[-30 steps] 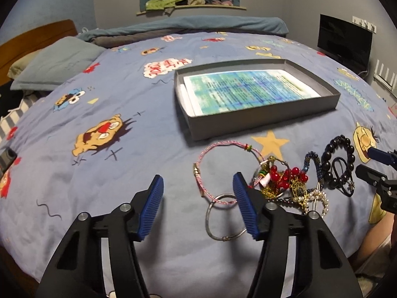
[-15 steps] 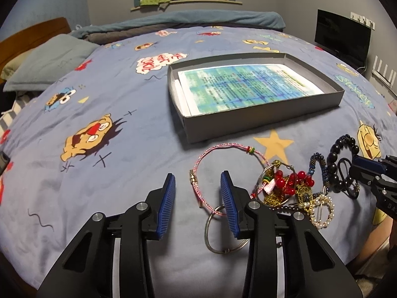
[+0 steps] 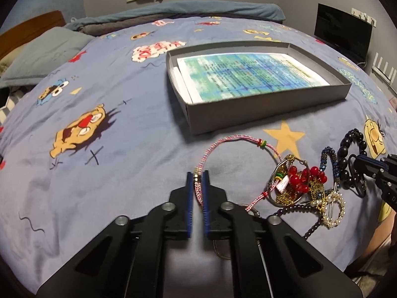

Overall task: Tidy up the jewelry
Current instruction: 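Grasp the pink braided bracelet with the left tool while the right tool grasps the black hair tie, then carry both items into the grey tray and open both tools to release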

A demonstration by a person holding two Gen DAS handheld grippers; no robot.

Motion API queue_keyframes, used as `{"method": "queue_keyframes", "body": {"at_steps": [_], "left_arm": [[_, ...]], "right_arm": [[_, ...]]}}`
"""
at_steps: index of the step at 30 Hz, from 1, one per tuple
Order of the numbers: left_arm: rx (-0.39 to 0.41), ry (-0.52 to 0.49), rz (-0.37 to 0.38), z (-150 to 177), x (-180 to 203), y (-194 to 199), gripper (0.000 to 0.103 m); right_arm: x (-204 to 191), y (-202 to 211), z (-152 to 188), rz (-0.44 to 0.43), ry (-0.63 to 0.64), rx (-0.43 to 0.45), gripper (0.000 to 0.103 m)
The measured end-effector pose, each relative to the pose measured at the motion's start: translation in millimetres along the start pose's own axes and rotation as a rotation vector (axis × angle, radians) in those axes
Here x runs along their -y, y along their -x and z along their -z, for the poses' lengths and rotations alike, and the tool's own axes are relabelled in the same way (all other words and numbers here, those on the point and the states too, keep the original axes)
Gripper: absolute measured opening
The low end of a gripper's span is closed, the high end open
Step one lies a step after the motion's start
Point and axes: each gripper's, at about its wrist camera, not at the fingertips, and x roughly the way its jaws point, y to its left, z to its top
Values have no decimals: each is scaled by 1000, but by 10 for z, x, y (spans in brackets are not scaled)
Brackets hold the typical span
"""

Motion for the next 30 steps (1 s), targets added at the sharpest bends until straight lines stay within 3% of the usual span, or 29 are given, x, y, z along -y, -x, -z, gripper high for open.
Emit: {"method": "queue_keyframes", "body": {"at_steps": [18, 27, 30], "left_arm": [[270, -61, 53, -410, 126, 1013, 5], [346, -79, 44, -713, 111, 1194, 5], [357, -60, 74, -849, 70, 1196, 5]], "right_arm": [[90, 481, -405, -34, 1, 178, 4], [182, 563, -740, -24, -5, 241, 4], [281, 543, -892, -36, -38, 256, 4]]}}
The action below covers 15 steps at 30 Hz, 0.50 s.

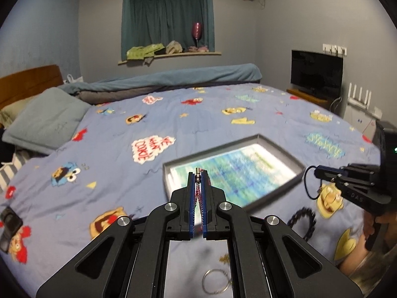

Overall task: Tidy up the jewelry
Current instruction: 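Carry both items into the grey tray and open both tools to release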

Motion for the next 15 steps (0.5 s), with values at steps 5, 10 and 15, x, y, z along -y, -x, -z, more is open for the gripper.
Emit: {"method": "queue_keyframes", "body": {"at_steps": [5, 10, 15], "left_arm": [[-9, 34, 40, -207, -98, -226, 5], [-44, -6, 35, -307, -78, -610, 5], [-84, -48, 64, -385, -77, -1033, 5]], "right_arm": [[162, -168, -255, 2, -43, 12, 4], [261, -463, -500, 47, -34, 4, 4], [294, -890, -716, 82, -5, -37, 4]]}}
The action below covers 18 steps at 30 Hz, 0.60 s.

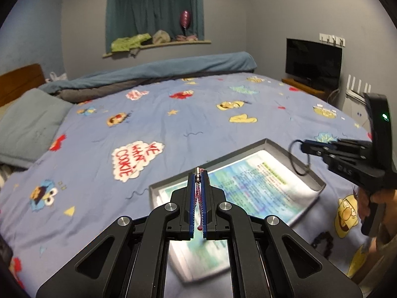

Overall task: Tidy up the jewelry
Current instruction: 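Carry both items into the grey tray and open both tools to release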

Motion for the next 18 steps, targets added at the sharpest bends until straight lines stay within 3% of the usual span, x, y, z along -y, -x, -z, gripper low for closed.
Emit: {"method": "queue_keyframes", "body": {"at_steps": [5, 11, 18], "left_arm": [[-82, 38, 45, -49, -146, -412, 5], [-180, -4, -40, 38, -223, -851, 5], [-257, 10, -63, 121, -313, -1132, 5]], "right_arm": [[67, -435, -160, -13, -30, -62, 4], [162, -823, -194, 36, -53, -145, 4], [304, -1095, -157, 77, -103, -262, 4]]}}
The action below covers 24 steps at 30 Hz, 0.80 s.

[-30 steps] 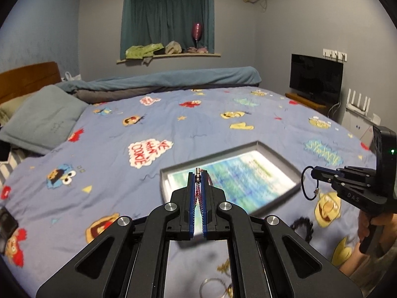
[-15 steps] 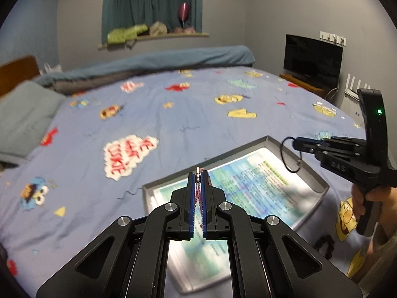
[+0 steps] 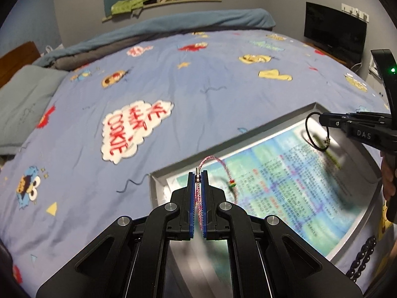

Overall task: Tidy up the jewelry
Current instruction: 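Carry both items into the grey tray and open both tools to release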

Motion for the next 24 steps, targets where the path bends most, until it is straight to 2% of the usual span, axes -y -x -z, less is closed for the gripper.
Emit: {"method": "queue_keyframes", "body": {"at_steps": [8, 12, 16, 17, 18, 19, 20, 21, 22, 24], "left_arm": [[-58, 1, -36, 42, -50, -174, 5], [-59, 43, -3, 80, -120, -180, 5], [-56, 38, -17, 105, -107, -184, 7], [-57, 44, -10, 111, -108, -181, 9], [-54, 48, -5, 118, -101, -169, 19], [-44, 52, -1, 129, -95, -140, 38], [-23, 53, 2, 146, -84, -90, 44], [0, 51, 6, 166, -67, -31, 54], [16, 51, 13, 179, -49, 12, 60], [43, 59, 30, 204, -26, 103, 68]], "right_arm": [[-33, -92, 41, 21, 20, -26, 4], [-4, -101, 47, 17, 7, -21, 4], [5, -96, 40, 13, 2, -15, 4], [2, -92, 38, 12, 4, -14, 7], [-2, -80, 39, 9, 6, -11, 17], [-4, -51, 44, 3, 5, -2, 25], [-4, -2, 56, -3, 2, 16, 43], [-9, 56, 69, -16, 1, 36, 51], [-16, 106, 82, -21, 2, 48, 53], [-32, 204, 108, -32, 5, 67, 64]]}}
